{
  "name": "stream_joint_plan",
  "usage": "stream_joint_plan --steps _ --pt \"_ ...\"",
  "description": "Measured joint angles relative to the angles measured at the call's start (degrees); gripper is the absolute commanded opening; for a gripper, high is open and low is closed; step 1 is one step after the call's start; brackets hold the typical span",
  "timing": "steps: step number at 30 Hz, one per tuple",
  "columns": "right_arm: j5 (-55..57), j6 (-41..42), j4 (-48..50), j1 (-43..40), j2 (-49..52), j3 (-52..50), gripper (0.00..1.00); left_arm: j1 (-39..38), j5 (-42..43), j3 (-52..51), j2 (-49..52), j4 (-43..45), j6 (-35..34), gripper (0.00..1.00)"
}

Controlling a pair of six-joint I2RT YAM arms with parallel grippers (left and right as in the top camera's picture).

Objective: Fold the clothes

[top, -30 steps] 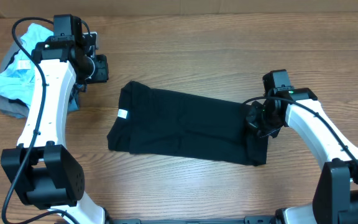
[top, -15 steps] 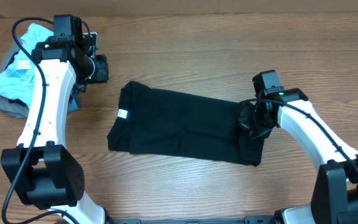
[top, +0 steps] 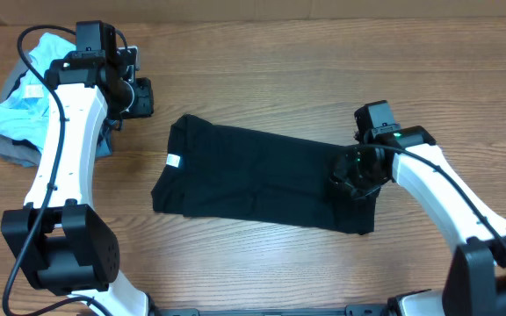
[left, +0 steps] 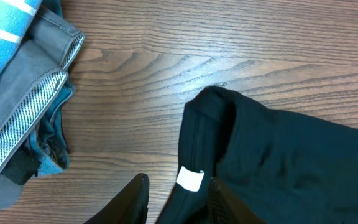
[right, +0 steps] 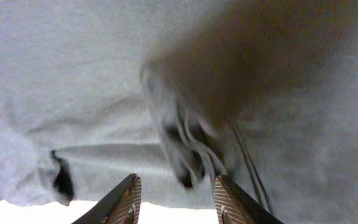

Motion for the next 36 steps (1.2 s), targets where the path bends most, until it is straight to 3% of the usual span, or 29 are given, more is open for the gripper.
stream_joint_plan --steps 2,4,6,16,26,30,36 --pt "0.6 -0.4 -1.2 -0.5 -2.2 0.2 0.36 0.0 0.0 0.0 0.0 0.0 0.0 0.35" --pt "2.1 -0.9 -2.8 -2.1 -5.0 0.7 0.16 0.0 0.0 0.0 0.0 0.0 0.0 0.35" --pt "3.9 -1.0 -3.7 -4.0 -6.4 0.9 0.11 0.0 0.0 0.0 0.0 0.0 0.0 0.35" --pt "4.1 -1.4 -0.9 -4.7 -1.4 -3.9 0.17 0.0 0.2 0.0 0.0 -0.1 0.0 0.35" --pt "-8.7 -4.9 10.8 8.1 2.1 -10.1 0.13 0.0 0.4 0.0 0.0 -0.4 0.0 0.35" --pt "-12.3 -10.8 3.5 10.5 2.1 -7.7 0.12 0.0 0.4 0.0 0.0 -0.4 0.0 0.35" --pt "-3.8 -12.9 -4.4 6.5 0.7 2.6 0.2 0.0 0.4 0.0 0.0 -1.4 0.0 0.36"
